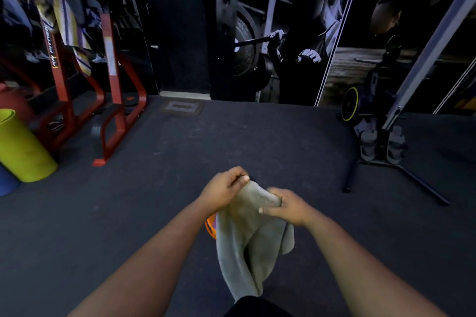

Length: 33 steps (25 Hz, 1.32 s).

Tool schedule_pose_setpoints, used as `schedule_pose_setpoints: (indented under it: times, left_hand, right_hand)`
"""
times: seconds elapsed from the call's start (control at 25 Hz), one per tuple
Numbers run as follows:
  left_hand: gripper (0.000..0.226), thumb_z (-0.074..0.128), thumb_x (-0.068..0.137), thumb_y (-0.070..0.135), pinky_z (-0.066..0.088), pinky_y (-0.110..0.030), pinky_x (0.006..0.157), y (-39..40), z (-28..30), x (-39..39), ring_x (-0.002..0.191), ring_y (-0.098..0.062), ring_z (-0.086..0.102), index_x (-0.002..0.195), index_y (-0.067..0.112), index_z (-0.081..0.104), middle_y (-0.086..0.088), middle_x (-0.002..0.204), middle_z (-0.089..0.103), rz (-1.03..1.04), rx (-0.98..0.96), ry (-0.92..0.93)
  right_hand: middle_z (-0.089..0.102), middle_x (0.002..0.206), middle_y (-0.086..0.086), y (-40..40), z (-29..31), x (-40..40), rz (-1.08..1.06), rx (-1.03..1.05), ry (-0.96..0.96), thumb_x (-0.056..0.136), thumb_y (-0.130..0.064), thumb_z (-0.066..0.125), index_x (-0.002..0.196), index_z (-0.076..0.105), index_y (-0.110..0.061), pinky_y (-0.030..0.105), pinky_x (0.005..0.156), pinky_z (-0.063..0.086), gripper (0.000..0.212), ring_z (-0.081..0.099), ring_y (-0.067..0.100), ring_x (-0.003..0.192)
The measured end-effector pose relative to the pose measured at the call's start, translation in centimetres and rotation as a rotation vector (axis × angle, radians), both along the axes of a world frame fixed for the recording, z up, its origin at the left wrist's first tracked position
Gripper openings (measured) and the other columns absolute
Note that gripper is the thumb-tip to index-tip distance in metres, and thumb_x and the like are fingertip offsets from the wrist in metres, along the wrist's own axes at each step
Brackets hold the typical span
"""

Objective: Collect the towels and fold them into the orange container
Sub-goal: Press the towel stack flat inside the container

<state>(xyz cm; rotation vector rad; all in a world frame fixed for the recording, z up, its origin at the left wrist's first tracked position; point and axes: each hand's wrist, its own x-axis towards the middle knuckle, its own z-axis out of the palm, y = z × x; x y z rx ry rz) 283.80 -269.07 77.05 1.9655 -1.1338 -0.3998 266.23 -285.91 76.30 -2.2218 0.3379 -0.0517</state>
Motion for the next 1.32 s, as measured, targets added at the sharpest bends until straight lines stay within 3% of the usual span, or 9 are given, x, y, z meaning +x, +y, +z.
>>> schedule_pose_setpoints:
  times: [0.12, 0.24, 0.4, 0.56, 0.8, 0.92, 1.0, 1.08, 1.32]
  left_hand:
    - [0.041, 0.06, 0.084, 0.068, 0.054, -0.035, 0.081, 1.0, -0.2, 1.9, 0.099, -0.015, 0.067, 0.115, 0.041, 0.056, 0.009, 0.107, 0.071, -0.105, 0.385, -0.365]
    - [0.029, 0.058, 0.094, 0.045, 0.051, -0.036, 0.082, 2.3, -2.2, 2.5, 0.109, -0.026, 0.065, 0.119, 0.032, 0.063, 0.0, 0.117, 0.07, -0.102, 0.705, -0.554]
    - [0.007, 0.057, 0.092, 0.025, 0.05, -0.039, 0.078, 5.2, -4.3, 5.4, 0.098, -0.034, 0.067, 0.094, 0.02, 0.063, -0.008, 0.098, 0.071, 0.367, 0.322, -0.074]
    - [0.019, 0.068, 0.09, 0.035, 0.042, -0.036, 0.066, 6.3, -3.4, 6.0, 0.081, -0.027, 0.061, 0.083, 0.022, 0.058, -0.003, 0.084, 0.066, 0.621, 0.215, 0.046]
    - [0.04, 0.07, 0.086, 0.048, 0.044, -0.036, 0.06, 1.9, -2.5, 2.2, 0.066, -0.016, 0.059, 0.073, 0.011, 0.061, -0.005, 0.068, 0.063, 0.389, 0.109, 0.135]
    - [0.019, 0.072, 0.092, 0.034, 0.049, -0.02, 0.076, -0.3, -1.5, -0.8, 0.094, -0.004, 0.064, 0.107, 0.023, 0.069, 0.012, 0.098, 0.068, 0.163, 0.012, 0.248]
    - [0.045, 0.071, 0.096, 0.018, 0.044, -0.008, 0.09, -0.9, -1.1, -2.0, 0.114, 0.001, 0.057, 0.138, 0.021, 0.055, 0.016, 0.121, 0.062, -0.045, 0.057, 0.316]
    - [0.031, 0.069, 0.096, 0.016, 0.052, -0.024, 0.092, -1.0, -1.9, -1.7, 0.103, -0.005, 0.062, 0.126, 0.02, 0.064, 0.008, 0.112, 0.068, -0.126, 0.174, 0.204]
    - [0.017, 0.061, 0.093, 0.006, 0.048, -0.035, 0.083, 0.9, -2.6, 1.5, 0.097, -0.027, 0.065, 0.109, 0.007, 0.067, -0.01, 0.104, 0.071, 0.344, 0.083, 0.132]
  right_hand:
    - [0.055, 0.069, -0.013, -2.1, -0.3, -0.4, -0.064, -0.352, -0.014, 0.075, -0.048, 0.068, 0.06, 0.056, -0.045, 0.036, 0.063, 0.05, 0.02, 0.057, 0.005, 0.068]
    - [0.045, 0.066, -0.006, -4.1, -0.7, -1.1, -0.281, -0.405, -0.146, 0.069, -0.033, 0.067, 0.054, 0.037, -0.03, 0.039, 0.056, 0.04, 0.034, 0.048, 0.013, 0.061]
    - [0.052, 0.061, -0.005, -6.2, -1.2, -3.0, -0.416, -0.381, 0.019, 0.076, -0.025, 0.072, 0.063, 0.045, -0.022, 0.035, 0.053, 0.036, 0.03, 0.052, 0.014, 0.06]
    - [0.056, 0.063, -0.002, -7.1, -2.8, -4.1, -0.486, -0.333, 0.128, 0.081, -0.026, 0.067, 0.066, 0.047, -0.02, 0.034, 0.053, 0.035, 0.026, 0.054, 0.018, 0.061]
    - [0.062, 0.075, -0.008, -4.1, -2.0, -0.3, -0.401, -0.127, -0.033, 0.087, -0.035, 0.076, 0.079, 0.06, -0.023, 0.034, 0.065, 0.044, 0.022, 0.058, 0.006, 0.07]
    - [0.07, 0.083, -0.008, -1.3, -0.3, 1.7, -0.197, 0.02, -0.137, 0.092, -0.022, 0.073, 0.089, 0.072, -0.022, 0.026, 0.073, 0.047, 0.003, 0.063, -0.003, 0.078]
    - [0.077, 0.095, -0.003, 0.1, 0.6, 2.4, -0.078, 0.178, -0.185, 0.094, -0.015, 0.071, 0.1, 0.077, -0.018, 0.028, 0.084, 0.054, 0.009, 0.07, 0.007, 0.093]
    - [0.077, 0.1, 0.001, 0.4, 0.8, 2.4, -0.031, 0.249, -0.202, 0.093, -0.012, 0.071, 0.103, 0.077, -0.016, 0.03, 0.088, 0.055, 0.012, 0.072, 0.014, 0.097]
    - [0.059, 0.068, -0.009, -3.2, -1.9, -1.0, -0.102, -0.311, 0.146, 0.086, -0.047, 0.074, 0.069, 0.055, -0.032, 0.036, 0.065, 0.047, 0.03, 0.061, 0.011, 0.07]
